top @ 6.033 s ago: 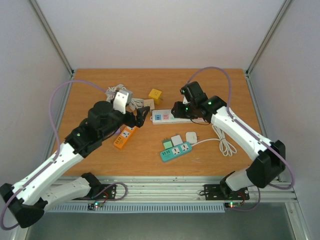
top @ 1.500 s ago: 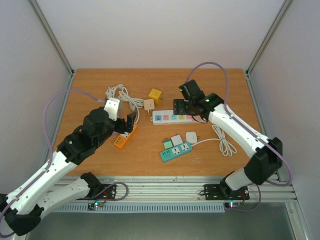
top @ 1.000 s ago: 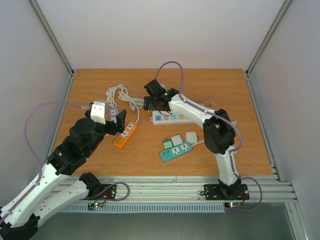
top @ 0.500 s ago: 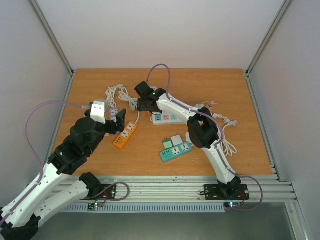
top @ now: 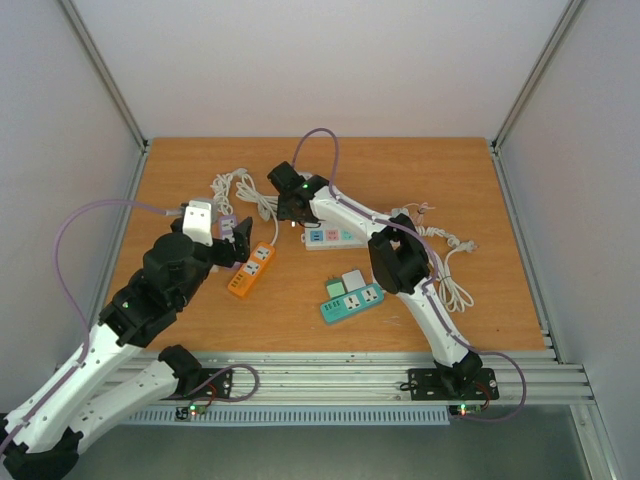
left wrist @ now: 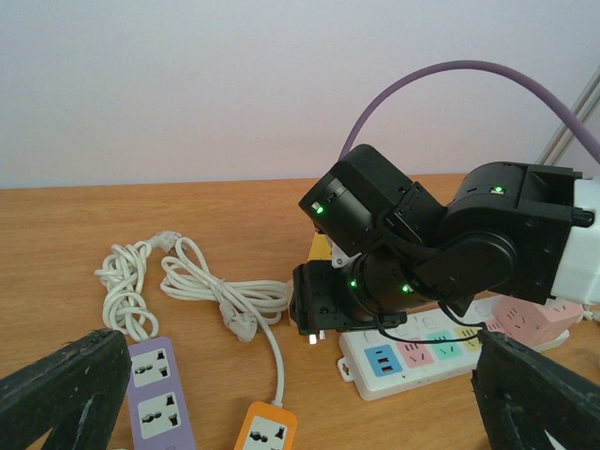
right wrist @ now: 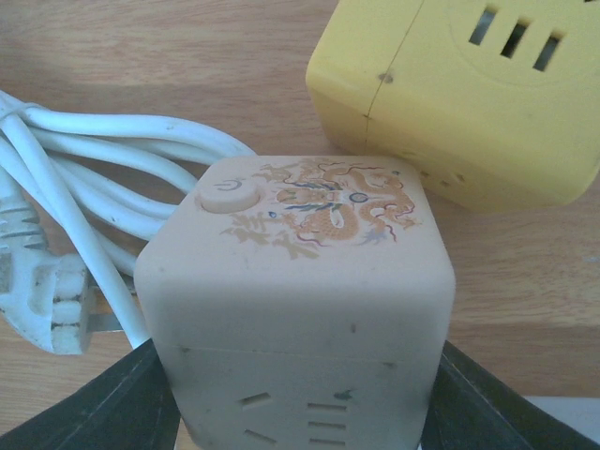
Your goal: Insert the plug
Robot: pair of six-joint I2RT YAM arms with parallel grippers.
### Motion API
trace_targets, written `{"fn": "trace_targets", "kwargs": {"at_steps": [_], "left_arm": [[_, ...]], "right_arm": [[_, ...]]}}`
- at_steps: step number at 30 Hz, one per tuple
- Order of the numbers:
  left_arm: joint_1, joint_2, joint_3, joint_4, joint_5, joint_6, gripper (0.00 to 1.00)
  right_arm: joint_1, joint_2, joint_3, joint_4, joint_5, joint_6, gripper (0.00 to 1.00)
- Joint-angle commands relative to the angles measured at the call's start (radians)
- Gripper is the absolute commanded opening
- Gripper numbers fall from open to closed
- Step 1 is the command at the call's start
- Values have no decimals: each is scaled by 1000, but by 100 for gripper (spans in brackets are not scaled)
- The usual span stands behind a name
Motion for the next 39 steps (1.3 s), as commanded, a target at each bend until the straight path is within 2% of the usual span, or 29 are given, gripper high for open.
{"fn": "trace_targets", "kwargs": {"at_steps": [1,5,12,17,22,31,39], "left_arm": [[7,7,-6,62,-6,-6,99],[7,11,-8,64,-1,-7,99],[12,32,-10,65,19,-19,99],[18,62,10,51,39,-32,99],[19,76,14,81,194,-8,99],[19,76,10,147,321,-91,99],[19,143,-17,318,507,-199,99]], "right_arm": [[-4,14,8,-15,12,20,56],[-3,-35,-78,68,-17,2,50],[6,-207,-381,407,-96,-70,47],[9,-327,-417,388,-124,-81,47],[11,-522,-511,406,-161,-19,47],[10,-853,-676,374,-191,146,48],[14,-1040,-796,407,-325,346,49]]}}
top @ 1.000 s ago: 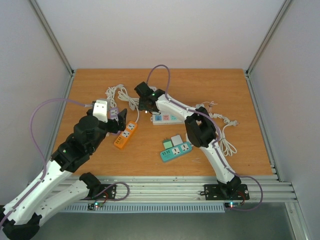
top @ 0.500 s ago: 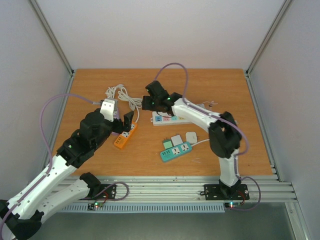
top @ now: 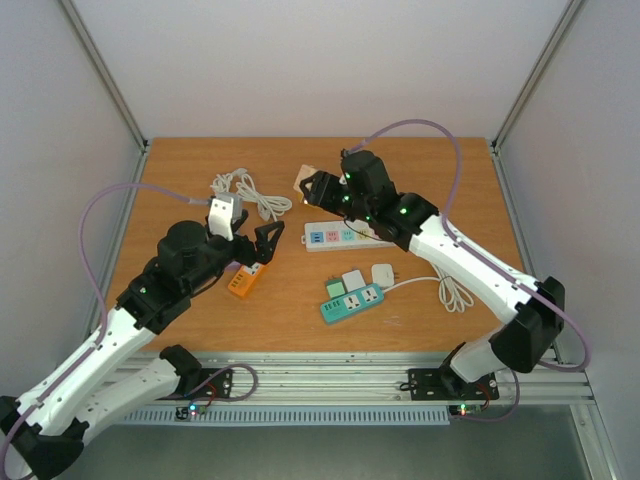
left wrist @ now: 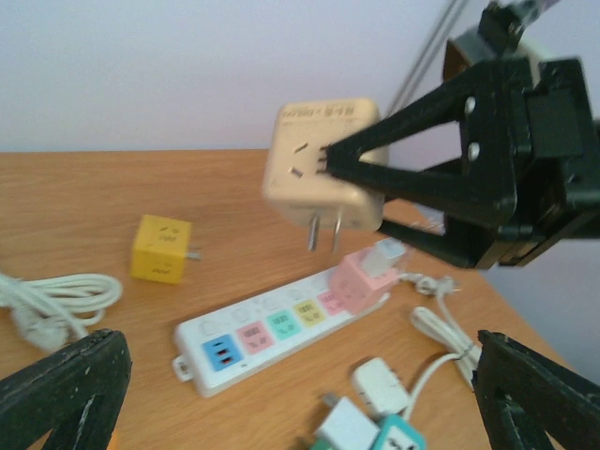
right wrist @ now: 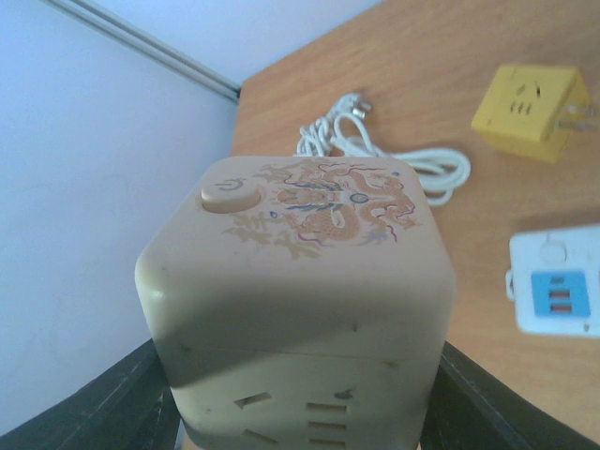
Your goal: Insert the plug
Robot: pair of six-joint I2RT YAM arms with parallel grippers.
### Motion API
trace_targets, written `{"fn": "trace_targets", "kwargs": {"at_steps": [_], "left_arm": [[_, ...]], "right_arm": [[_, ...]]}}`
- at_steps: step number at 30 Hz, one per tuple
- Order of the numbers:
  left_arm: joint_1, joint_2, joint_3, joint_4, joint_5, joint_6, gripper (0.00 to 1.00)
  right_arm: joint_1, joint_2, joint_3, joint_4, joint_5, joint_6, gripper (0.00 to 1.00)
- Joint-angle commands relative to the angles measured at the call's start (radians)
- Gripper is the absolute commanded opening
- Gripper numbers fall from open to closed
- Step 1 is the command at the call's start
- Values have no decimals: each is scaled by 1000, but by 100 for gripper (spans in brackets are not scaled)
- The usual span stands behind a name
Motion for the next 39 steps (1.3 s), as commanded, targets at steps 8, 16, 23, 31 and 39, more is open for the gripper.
{"fn": "trace_targets", "kwargs": {"at_steps": [8,16,23,31,39], "left_arm": [[1,139,-10,296,219,-135,98],[1,237,4,379,229,-215,91],[-1,261,-22,469,255,-224,75],[-1,281,-24,492,241,-230,66],[1,257,-87,624,303,-157,44]], "right_arm": [[16,-138,-111,106,-167,249,48],[16,-165,-128,154,-231,297,48],[14,-173,-139,170,-266,310,49],[14,-165,-140,180,-294,315,51],[15,-199,-148,113,-209,242,68]]}}
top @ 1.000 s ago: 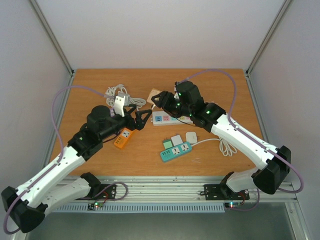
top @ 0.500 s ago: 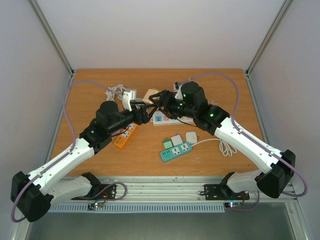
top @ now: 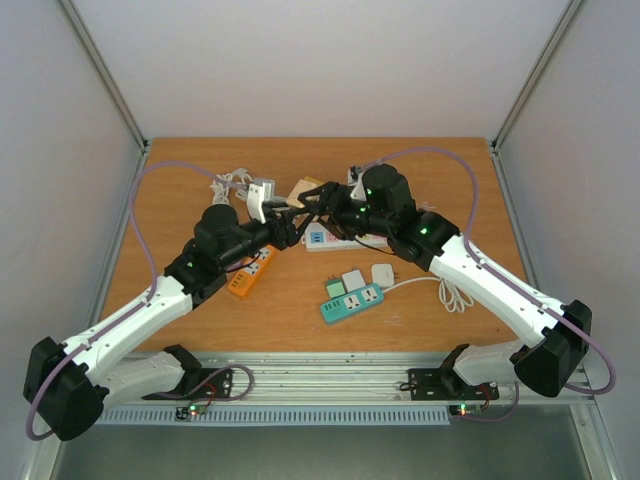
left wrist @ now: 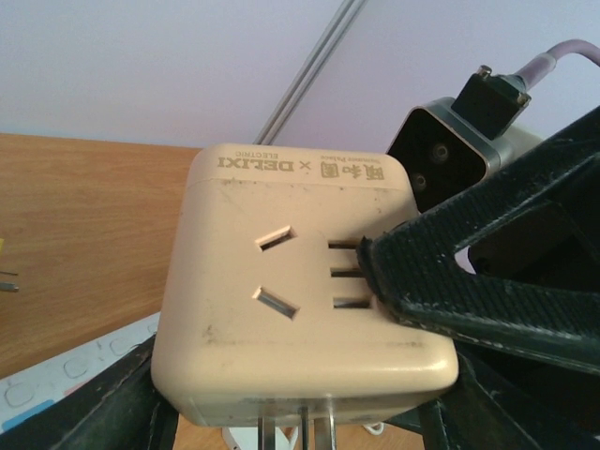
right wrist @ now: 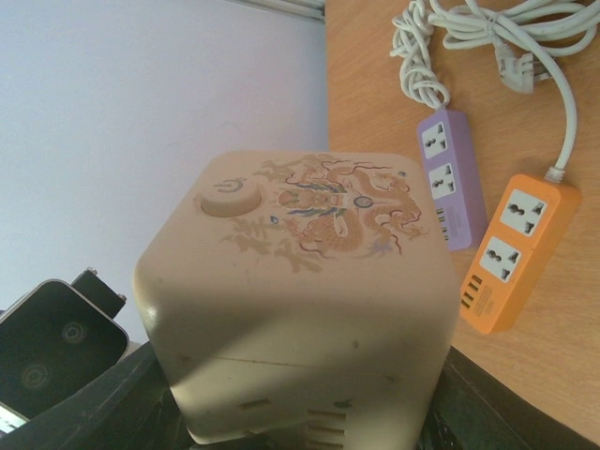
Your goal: Insert the plug
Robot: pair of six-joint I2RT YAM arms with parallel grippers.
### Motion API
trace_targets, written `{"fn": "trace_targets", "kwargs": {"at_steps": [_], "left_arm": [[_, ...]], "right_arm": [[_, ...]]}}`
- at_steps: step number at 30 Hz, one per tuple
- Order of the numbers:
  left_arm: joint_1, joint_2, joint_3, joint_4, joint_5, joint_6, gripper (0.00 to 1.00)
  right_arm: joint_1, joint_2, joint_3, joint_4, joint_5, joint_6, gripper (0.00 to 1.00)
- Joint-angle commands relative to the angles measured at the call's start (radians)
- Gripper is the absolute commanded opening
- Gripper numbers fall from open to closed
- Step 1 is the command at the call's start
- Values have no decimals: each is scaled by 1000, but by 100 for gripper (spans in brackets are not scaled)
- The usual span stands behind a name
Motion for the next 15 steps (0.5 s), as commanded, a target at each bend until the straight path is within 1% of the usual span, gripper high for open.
{"fn": "trace_targets", "kwargs": {"at_steps": [1,2,3,6,11,15], "left_arm": [[-3,-21,-17,139,53,33,42],[-3,-23,-11,120,58,39,42],[-3,-26,-6,107,63,44,42],[0,-35,13,71,85,46,42],[14,-50,58,-16,164,17,42],[41,-57,83,-25,268,-47,41]], "right_arm": [[8,-59,-7,1,46,-79,74],[8,-70,-14,-1,59,-105,80],[7,-81,-18,-1,68,-131,84],[-2,-103,-16,-14,66,-231,91],[-61,-153,-11,-64,-26,-434,95],[-91,-200,22,-172,-84,-646,97]]}}
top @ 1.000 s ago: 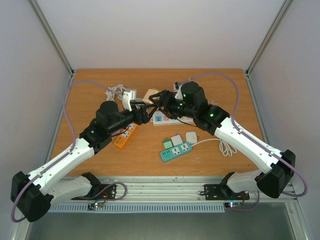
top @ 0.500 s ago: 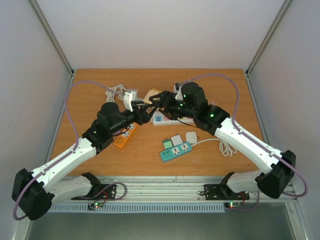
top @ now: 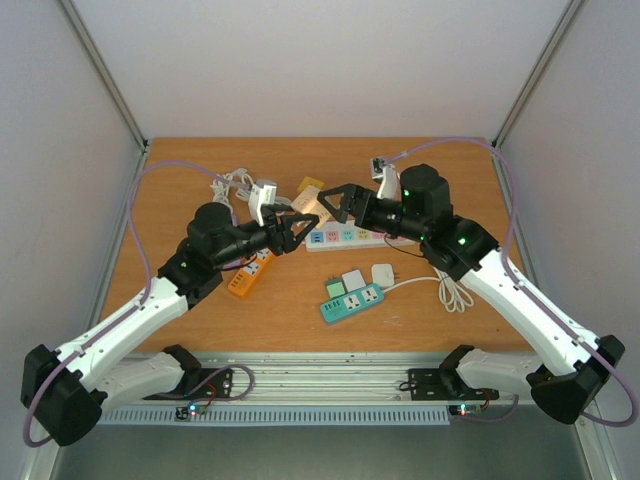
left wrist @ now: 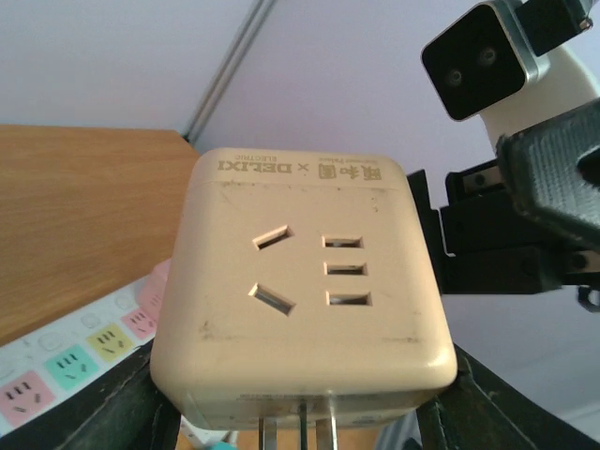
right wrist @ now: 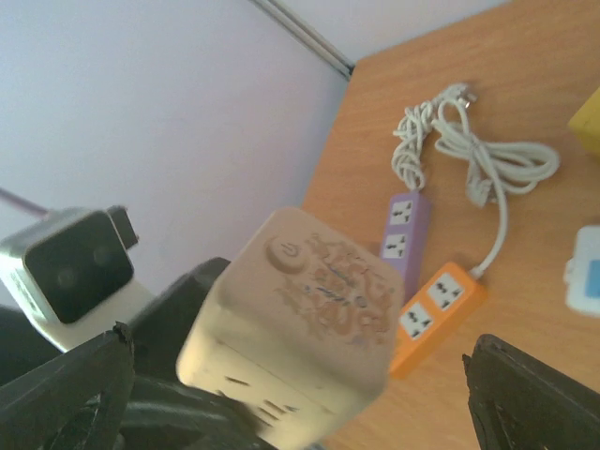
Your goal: Insert the plug
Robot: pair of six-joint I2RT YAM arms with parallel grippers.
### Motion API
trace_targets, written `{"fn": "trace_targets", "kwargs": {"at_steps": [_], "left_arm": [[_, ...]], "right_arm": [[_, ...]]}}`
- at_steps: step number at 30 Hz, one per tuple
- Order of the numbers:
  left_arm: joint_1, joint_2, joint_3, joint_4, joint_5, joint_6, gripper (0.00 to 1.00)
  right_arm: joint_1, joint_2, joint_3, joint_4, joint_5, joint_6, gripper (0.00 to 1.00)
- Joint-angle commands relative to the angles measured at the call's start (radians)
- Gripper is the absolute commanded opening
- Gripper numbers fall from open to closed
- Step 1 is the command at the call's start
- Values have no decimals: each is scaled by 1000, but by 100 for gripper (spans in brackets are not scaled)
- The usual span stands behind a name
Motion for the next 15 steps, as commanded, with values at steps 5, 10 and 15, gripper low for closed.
{"fn": "trace_targets", "kwargs": {"at_steps": [5,10,15], "left_arm": [[54,-24,76,54,272,-140,41],[69,-24,86,107,406,-192,40],[72,-32,89,123,512,-163,39]], "right_arm": [[-33,-113,56,-186,-187,-458,98],[-33,-167,55,-234,-229,-520,99],[-35,-172,65,-250,-287,-527,98]]}}
